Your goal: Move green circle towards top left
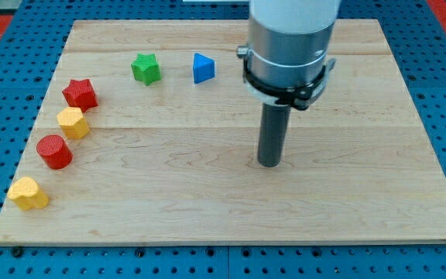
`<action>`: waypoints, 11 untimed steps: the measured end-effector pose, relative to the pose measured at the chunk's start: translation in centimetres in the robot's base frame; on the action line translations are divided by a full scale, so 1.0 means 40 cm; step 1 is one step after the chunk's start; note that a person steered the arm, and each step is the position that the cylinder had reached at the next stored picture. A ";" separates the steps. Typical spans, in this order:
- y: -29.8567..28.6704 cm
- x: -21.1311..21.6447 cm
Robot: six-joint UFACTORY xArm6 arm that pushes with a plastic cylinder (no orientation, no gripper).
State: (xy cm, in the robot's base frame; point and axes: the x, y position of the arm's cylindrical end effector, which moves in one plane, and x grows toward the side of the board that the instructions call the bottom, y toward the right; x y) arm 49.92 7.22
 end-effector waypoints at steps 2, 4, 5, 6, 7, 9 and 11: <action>0.179 -0.334; 0.245 -0.488; 0.306 -0.462; 0.203 -0.421; 0.174 -0.372; 0.017 -0.552; -0.342 -0.578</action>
State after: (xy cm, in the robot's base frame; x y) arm 26.81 -6.45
